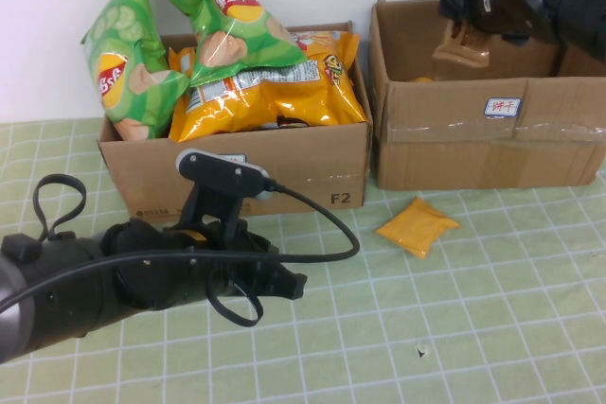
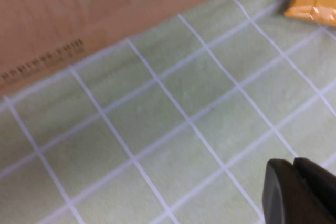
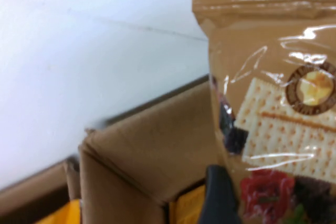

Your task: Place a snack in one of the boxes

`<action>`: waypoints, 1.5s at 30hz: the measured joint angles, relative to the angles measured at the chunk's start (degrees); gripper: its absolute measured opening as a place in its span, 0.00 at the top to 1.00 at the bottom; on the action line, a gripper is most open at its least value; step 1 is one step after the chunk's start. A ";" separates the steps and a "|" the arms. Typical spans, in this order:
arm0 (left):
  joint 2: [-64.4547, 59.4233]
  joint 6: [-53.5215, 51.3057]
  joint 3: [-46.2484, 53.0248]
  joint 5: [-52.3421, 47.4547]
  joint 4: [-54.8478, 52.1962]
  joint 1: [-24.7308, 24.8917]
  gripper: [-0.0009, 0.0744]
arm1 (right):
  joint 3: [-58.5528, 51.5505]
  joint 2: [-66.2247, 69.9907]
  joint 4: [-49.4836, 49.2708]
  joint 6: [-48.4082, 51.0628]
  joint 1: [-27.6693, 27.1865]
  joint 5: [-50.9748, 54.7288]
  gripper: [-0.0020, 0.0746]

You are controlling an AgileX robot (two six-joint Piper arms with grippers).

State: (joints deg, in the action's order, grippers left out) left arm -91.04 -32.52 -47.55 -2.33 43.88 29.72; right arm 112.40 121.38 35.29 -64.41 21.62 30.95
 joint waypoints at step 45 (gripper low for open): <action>1.63 -8.51 0.00 3.31 0.21 0.13 0.99 | 1.88 -12.68 -27.29 50.98 1.95 31.29 0.19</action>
State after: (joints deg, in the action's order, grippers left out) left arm -89.41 -41.02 -47.55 0.97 44.10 29.85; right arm 114.29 108.70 7.99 -13.42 23.57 62.23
